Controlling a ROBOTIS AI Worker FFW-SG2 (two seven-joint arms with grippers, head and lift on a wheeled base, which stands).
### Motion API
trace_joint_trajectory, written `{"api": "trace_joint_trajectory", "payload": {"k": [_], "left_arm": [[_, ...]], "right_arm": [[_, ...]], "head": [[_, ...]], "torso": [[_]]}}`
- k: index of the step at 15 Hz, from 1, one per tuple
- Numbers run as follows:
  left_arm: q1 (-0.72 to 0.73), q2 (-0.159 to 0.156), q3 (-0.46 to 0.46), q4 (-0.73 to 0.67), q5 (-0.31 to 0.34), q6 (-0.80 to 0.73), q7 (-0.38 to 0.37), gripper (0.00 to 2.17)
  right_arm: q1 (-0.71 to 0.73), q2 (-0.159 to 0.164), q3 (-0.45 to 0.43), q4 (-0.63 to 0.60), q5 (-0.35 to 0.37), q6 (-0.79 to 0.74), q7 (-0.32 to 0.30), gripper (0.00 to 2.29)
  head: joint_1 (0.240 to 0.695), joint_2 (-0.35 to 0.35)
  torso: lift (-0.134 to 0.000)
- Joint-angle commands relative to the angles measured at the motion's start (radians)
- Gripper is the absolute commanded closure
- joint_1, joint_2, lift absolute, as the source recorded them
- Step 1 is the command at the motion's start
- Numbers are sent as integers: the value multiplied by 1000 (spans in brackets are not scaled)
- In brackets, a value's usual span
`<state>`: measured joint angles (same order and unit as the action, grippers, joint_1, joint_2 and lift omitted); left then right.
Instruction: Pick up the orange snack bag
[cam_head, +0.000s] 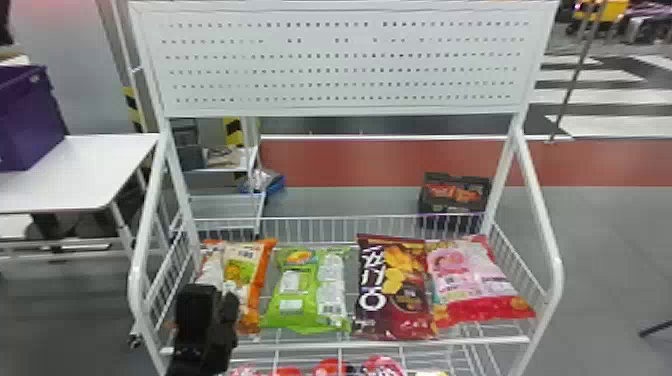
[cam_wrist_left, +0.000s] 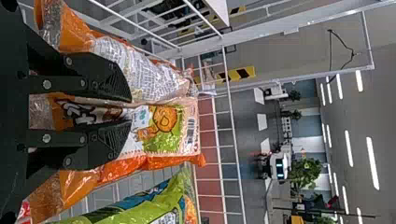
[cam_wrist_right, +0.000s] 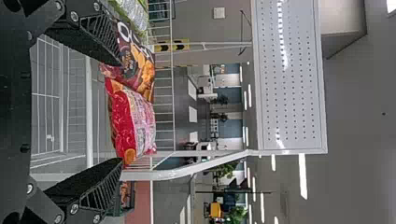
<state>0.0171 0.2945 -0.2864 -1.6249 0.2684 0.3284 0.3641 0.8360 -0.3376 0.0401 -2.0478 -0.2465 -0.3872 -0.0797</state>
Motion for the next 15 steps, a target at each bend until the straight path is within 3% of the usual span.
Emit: {"api": "trace_joint_trajectory", "payload": {"k": [1, 7, 10, 15], "left_arm": [[20, 0, 3, -47, -1, 2, 4, 1096], [93, 9, 16, -217, 6, 8, 16, 1096], [196, 17, 46, -340, 18, 5, 16, 1096], [423, 71, 115, -500, 18, -93, 16, 1092]], "right_arm": [[-2, 0, 0, 0, 0, 0, 0, 171], [-9, -1, 0, 9, -5, 0, 0, 171], [-11, -1, 0, 11, -5, -3, 0, 171], [-15, -1, 1, 12, -5, -3, 0, 171]], "head": [[499, 0], [499, 0], [499, 0], [499, 0]], "torso": [[0], [0], [0], [0]]}}
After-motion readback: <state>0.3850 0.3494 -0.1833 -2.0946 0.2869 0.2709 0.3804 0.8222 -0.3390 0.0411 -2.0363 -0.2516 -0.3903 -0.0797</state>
